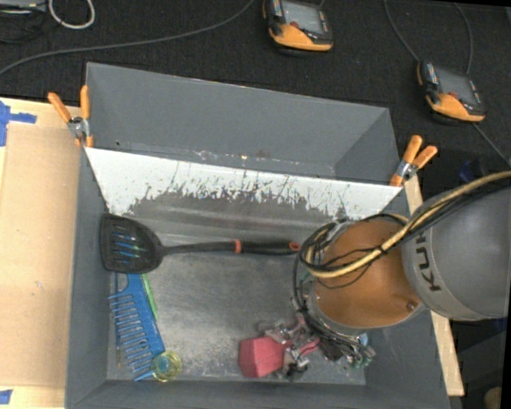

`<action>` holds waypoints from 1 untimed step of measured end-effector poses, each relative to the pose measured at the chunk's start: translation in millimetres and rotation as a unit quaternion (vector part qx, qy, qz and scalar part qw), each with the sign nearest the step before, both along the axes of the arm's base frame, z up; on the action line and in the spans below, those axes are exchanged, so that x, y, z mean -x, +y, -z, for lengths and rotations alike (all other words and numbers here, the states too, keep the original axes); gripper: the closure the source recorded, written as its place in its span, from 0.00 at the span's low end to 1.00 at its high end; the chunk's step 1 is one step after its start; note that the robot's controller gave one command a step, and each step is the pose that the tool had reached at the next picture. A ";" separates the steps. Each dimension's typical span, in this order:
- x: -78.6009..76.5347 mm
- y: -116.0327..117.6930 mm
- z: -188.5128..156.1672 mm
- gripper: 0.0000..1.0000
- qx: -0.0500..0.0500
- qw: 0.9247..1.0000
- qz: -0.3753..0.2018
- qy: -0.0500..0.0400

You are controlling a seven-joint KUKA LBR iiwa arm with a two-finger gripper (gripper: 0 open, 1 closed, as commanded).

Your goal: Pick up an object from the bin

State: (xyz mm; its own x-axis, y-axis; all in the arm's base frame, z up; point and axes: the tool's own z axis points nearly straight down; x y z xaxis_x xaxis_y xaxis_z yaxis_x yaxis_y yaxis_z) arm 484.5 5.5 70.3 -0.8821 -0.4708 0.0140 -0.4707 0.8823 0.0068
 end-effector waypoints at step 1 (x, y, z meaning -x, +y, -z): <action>0.0 0.0 0.0 1.00 0.000 1.000 0.000 0.000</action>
Offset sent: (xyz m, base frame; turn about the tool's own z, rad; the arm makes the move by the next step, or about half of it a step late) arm 0.0000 -0.0002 0.1277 -0.0003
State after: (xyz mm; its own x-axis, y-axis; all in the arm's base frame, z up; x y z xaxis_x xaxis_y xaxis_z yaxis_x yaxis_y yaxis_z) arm 484.5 5.5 70.3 -0.8819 -0.4712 0.0140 -0.4711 0.8821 0.0067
